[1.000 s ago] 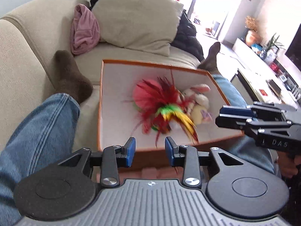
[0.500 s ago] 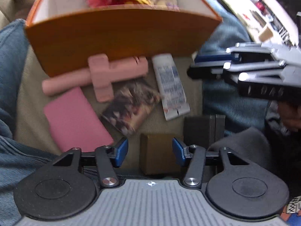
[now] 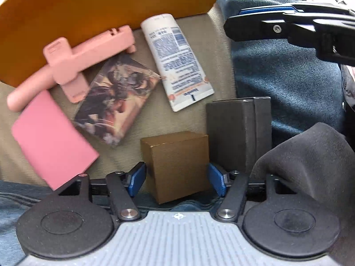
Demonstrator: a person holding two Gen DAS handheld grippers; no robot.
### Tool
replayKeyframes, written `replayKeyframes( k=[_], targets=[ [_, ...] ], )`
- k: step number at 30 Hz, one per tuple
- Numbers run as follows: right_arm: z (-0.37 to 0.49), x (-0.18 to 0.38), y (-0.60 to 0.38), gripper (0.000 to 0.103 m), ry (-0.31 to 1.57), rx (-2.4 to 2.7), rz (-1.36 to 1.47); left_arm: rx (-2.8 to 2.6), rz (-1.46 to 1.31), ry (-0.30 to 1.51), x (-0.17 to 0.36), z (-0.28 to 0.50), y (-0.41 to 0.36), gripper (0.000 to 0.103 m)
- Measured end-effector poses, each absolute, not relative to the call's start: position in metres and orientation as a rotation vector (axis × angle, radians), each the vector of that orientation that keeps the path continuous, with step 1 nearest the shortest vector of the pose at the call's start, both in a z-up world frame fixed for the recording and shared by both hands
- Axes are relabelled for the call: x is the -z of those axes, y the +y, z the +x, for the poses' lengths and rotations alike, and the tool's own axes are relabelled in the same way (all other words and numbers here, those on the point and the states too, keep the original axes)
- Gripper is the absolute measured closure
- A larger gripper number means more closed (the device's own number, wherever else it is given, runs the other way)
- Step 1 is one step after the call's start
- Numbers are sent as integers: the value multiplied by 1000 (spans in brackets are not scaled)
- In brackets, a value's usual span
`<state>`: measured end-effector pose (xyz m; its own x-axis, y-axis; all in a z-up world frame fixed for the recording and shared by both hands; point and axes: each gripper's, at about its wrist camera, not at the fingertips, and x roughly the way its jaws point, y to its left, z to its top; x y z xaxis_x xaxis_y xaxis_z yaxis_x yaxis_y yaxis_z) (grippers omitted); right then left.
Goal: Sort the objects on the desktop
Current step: 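Grasp the brown cardboard block with the left gripper while the right grasps the dark grey box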
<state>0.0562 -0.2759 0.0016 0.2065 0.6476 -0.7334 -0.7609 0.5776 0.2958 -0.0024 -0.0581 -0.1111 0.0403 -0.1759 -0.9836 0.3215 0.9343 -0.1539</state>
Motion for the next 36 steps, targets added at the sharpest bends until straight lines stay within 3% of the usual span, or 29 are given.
replayKeyframes(
  k=[6,11,13,14,15,31,36],
  targets=[
    [50,3,-290,69,961,-954,-151,385,81,1494,119,-3,-56,20],
    [44,8,-294,64,1015,-967,-199,406,92,1507,128,-4,-58,18],
    [41,9,-295,64,1043,-990,-198,393,89,1509,131,-4,-56,25],
    [40,9,-295,64,1052,-999,-197,392,90,1508,132,-6,-55,43],
    [38,9,-295,64,1060,-1008,-197,368,104,1510,134,-7,-53,51],
    [19,35,-255,53,1277,-1032,-310,250,22,1297,79,-19,2,51],
    [16,37,-242,47,1288,-1018,-334,303,-37,1341,79,-15,6,51]
  ],
)
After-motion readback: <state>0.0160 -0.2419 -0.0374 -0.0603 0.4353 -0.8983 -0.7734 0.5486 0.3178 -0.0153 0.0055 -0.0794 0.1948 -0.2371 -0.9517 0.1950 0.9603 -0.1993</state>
